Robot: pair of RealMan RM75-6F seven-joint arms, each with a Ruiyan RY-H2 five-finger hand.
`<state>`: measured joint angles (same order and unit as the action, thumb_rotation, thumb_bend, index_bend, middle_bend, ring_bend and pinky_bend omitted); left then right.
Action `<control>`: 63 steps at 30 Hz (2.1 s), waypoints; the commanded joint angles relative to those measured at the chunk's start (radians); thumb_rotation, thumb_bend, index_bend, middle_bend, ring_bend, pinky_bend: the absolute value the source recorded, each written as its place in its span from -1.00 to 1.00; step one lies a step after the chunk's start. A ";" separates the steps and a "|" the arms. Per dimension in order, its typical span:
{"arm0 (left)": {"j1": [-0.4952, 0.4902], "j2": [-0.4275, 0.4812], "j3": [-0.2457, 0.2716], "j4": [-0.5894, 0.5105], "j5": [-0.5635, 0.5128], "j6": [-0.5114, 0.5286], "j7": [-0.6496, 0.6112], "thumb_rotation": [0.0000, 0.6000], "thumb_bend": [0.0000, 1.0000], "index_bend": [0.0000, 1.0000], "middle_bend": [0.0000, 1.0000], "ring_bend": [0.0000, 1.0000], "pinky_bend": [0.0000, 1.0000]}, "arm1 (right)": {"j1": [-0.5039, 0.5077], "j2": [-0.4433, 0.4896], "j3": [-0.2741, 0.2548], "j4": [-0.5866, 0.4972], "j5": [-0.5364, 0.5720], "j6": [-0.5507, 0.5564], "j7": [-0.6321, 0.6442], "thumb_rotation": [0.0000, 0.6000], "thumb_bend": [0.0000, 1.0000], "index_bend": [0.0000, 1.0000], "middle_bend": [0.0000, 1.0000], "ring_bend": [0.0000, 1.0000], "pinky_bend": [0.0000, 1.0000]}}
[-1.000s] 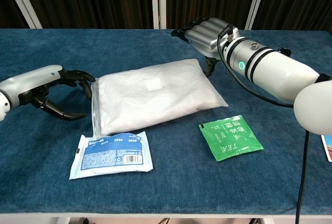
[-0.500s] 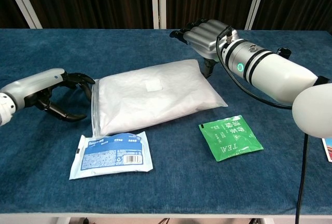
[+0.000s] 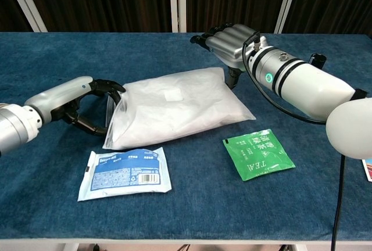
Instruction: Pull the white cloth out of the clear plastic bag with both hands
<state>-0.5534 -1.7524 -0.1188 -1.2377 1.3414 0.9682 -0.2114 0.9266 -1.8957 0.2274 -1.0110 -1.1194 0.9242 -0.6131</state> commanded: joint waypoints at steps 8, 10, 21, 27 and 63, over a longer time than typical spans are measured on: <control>-0.021 -0.080 -0.013 0.099 -0.001 -0.010 -0.058 1.00 -0.51 -0.08 -0.74 -0.96 -0.78 | -0.006 -0.006 0.001 -0.004 -0.006 0.003 0.017 1.00 -0.69 -1.00 -0.76 -1.00 -0.90; -0.022 -0.092 -0.018 0.112 -0.002 -0.007 -0.071 1.00 -0.41 0.01 -0.69 -0.96 -0.78 | -0.007 -0.006 0.002 -0.006 -0.008 0.004 0.021 1.00 -0.69 -1.00 -0.76 -1.00 -0.90; 0.001 -0.093 0.001 0.144 0.028 0.049 -0.085 1.00 0.09 0.43 -0.47 -0.95 -0.78 | -0.039 0.101 0.005 -0.110 -0.004 0.001 0.039 1.00 -0.69 -1.00 -0.74 -1.00 -0.90; 0.011 -0.068 0.009 0.122 0.040 0.065 -0.087 1.00 0.08 0.44 -0.47 -0.95 -0.78 | -0.056 0.207 -0.008 -0.234 0.036 -0.070 0.059 1.00 -0.63 -0.95 -0.70 -1.00 -0.90; 0.016 -0.057 -0.055 -0.001 -0.087 0.056 0.086 1.00 0.08 0.44 -0.50 -0.95 -0.78 | -0.397 0.137 -0.139 -0.548 -0.009 0.286 0.188 1.00 -0.71 0.00 -0.32 -0.79 -0.79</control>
<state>-0.5365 -1.8092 -0.1731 -1.2372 1.2556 1.0242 -0.1273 0.5347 -1.7414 0.0770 -1.5718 -1.1355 1.1963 -0.4112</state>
